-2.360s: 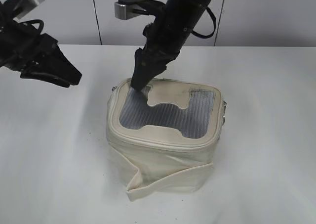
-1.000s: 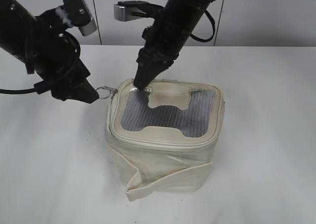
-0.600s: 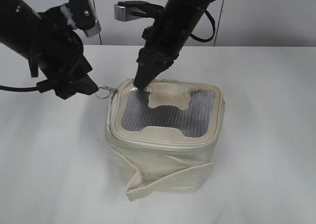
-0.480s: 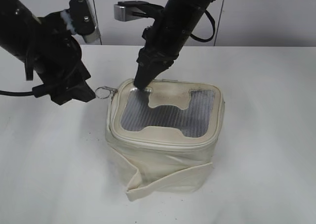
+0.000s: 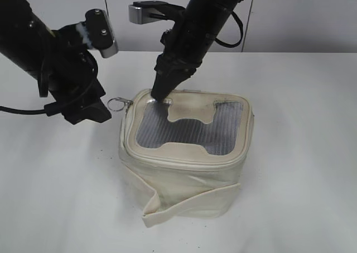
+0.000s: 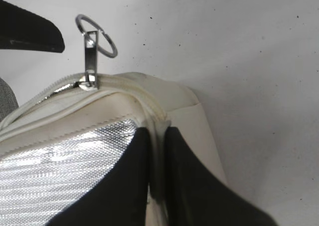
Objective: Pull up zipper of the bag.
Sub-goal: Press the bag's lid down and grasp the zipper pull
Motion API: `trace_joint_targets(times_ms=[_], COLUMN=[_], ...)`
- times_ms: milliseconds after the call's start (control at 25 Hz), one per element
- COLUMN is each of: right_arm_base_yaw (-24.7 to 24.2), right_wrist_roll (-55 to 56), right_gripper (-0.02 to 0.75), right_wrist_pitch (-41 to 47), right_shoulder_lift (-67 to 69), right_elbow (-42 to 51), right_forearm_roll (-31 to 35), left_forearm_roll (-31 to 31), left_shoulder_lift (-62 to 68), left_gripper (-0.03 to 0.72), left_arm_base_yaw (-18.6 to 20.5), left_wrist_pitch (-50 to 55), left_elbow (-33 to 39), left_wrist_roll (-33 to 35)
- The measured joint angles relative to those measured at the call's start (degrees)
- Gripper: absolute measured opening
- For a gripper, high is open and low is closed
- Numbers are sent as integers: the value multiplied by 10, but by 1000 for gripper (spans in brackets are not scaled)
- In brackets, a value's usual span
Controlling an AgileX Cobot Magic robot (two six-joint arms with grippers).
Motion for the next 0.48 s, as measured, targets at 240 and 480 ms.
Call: trace_joint_targets(times_ms=[240, 480], right_arm_base_yaw=[0, 0], right_wrist_roll=[-1, -2], right_gripper=[63, 63], right_wrist_pitch=[0, 0], right_shoulder_lift=[0, 0], right_elbow=[0, 0], right_forearm_roll=[-1, -1], left_forearm_roll=[-23, -31], left_shoulder_lift=[0, 3], left_gripper=[447, 472], left_arm_base_yaw=[0, 0], left_wrist_pitch=[0, 4], left_elbow=[-1, -29], left_wrist_roll=[0, 0])
